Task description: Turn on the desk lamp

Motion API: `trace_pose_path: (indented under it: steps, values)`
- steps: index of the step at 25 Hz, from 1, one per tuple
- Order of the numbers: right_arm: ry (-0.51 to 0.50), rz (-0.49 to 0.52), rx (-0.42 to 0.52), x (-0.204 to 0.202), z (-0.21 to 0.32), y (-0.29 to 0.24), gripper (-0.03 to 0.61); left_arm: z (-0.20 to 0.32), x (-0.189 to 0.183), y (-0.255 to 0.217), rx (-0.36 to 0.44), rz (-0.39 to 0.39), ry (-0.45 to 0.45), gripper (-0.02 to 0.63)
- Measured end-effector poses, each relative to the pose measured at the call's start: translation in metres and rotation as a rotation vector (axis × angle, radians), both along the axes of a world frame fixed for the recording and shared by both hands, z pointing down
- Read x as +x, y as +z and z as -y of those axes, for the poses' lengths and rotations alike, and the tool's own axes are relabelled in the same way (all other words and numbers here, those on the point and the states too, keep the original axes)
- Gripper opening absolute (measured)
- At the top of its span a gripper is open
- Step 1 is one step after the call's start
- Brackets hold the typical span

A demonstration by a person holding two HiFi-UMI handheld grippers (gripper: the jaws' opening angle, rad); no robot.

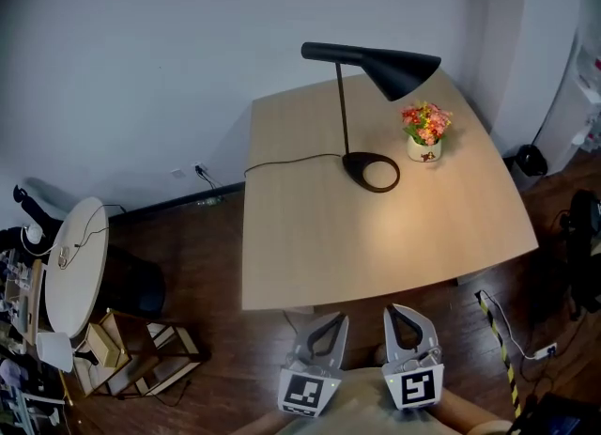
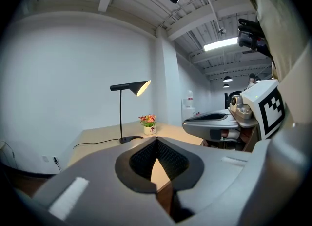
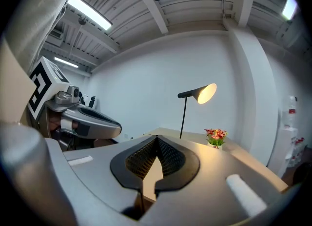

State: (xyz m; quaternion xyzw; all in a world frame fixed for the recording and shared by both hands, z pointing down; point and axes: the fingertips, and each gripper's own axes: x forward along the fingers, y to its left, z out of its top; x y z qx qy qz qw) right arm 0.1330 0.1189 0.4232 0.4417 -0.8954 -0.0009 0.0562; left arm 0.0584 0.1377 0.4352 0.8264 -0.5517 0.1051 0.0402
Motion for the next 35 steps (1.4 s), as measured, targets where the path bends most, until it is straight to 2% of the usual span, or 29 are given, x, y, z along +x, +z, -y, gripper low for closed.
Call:
trace_pose_path:
  steps: [4, 12, 19, 23, 35]
  values:
    - [0.010, -0.028, 0.013, -0.021, -0.010, -0.005, 0.000, -0.004, -0.021, -0.002, 0.013, -0.013, 0.015, -0.002]
    - [0.055, -0.069, -0.049, -0.052, -0.023, 0.004, 0.000, -0.017, -0.060, 0.007, -0.005, -0.053, 0.040, -0.002]
    - [0.078, -0.082, -0.053, -0.063, -0.026, 0.003, -0.002, -0.014, -0.069, 0.002, 0.029, -0.045, 0.074, -0.002]
    - [0.084, -0.090, -0.068, -0.062, -0.026, 0.005, -0.003, -0.014, -0.071, 0.004, 0.014, -0.067, 0.065, -0.002]
    - [0.082, -0.083, -0.060, -0.054, -0.023, 0.004, -0.003, -0.011, -0.064, 0.000, 0.014, -0.047, 0.073, -0.002]
